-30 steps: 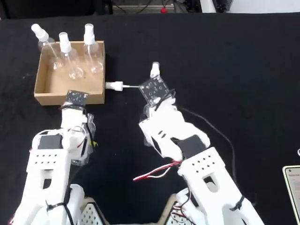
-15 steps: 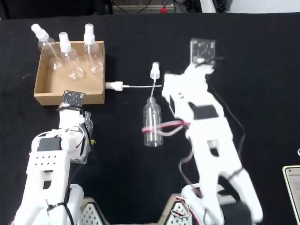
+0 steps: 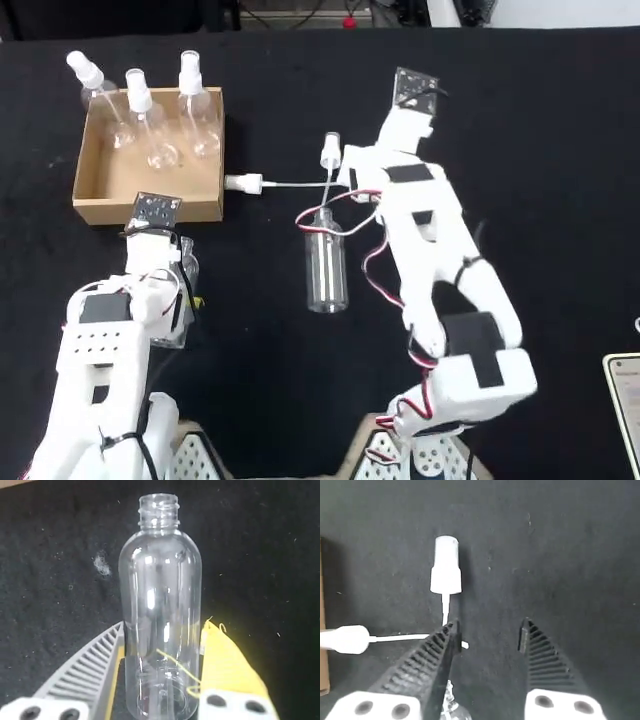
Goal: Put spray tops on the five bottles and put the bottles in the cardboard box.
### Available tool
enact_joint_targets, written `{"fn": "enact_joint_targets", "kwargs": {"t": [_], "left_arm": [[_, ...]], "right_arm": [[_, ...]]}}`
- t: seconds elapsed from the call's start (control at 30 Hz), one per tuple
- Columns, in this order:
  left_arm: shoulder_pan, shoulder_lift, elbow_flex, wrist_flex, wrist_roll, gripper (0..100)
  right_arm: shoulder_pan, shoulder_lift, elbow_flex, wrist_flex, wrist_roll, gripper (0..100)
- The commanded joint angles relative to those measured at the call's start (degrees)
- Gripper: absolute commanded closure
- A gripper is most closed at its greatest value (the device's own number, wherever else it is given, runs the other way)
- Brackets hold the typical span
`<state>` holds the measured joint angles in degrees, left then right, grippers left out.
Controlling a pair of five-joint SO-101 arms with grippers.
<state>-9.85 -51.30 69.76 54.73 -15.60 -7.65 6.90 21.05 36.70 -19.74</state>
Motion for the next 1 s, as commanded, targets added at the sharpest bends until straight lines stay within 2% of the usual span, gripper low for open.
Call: {"fn": "enact_joint_targets", "kwargs": {"t": [0.0, 0.47, 0.7, 0.97], "left_arm": [[-0.57, -1.23, -0.31, -0.79, 0.26, 79], [-0.22, -1.05, -0.31, -0.79, 0.26, 79], [-0.22, -0.88, -0.31, -0.79, 0.26, 79], [-0.22, -0.79, -0.31, -0.79, 0.26, 79]], "right_arm": [[-1.32, 1.01, -4.09, 0.7, -0.26, 80.9], [-4.04, 1.89, -1.89, 0.88, -0.18, 80.9], [-5.19, 2.51, -1.89, -0.7, 5.36, 80.9], [-5.1, 5.58, -1.54, -3.69, 5.36, 80.9]]}}
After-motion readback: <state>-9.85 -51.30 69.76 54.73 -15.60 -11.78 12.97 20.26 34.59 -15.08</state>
